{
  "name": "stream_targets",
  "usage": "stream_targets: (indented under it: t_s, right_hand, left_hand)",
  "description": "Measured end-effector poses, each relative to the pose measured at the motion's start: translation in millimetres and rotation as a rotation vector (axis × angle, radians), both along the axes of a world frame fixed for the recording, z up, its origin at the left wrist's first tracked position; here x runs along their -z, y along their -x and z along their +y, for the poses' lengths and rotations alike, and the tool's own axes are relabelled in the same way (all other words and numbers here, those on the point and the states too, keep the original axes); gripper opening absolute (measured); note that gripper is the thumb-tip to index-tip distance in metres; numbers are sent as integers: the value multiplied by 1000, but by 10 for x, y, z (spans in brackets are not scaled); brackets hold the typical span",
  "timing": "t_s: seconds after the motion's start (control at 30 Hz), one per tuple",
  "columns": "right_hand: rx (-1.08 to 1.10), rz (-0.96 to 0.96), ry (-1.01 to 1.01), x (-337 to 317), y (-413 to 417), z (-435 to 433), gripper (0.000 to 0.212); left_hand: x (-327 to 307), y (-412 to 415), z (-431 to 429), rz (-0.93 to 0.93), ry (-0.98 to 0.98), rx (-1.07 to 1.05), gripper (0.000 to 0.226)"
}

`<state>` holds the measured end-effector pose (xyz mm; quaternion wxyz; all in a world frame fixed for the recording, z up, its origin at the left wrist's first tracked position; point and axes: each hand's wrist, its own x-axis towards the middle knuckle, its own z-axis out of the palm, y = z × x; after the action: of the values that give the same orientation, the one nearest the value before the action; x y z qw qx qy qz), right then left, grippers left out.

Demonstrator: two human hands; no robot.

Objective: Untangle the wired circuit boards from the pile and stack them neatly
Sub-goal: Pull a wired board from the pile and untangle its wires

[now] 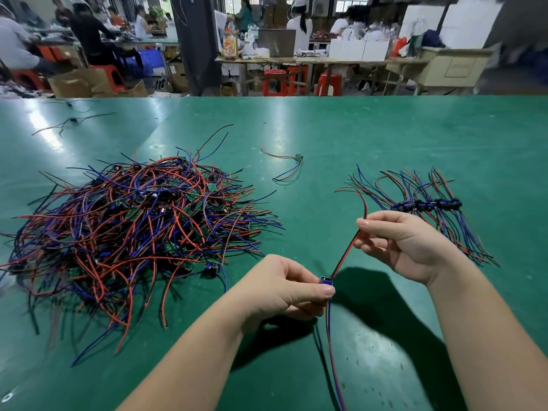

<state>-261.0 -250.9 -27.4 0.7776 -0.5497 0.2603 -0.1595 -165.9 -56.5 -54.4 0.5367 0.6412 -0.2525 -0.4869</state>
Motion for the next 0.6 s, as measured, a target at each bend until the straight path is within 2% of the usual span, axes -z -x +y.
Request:
stream_targets:
  t_s: [0.23,0.37,0.6]
  right_hand:
    - [72,8,-27,29,-38,-32,11]
    - [100,-46,-36,23,-14,-67,20]
    - [51,-82,-30,34,-31,-29,12]
  left_hand:
    - [9,7,-7,-8,-20,-22,15]
    - [7,20,-6,-22,-38,5,12]
    - [6,27,22,-30,-51,71,10]
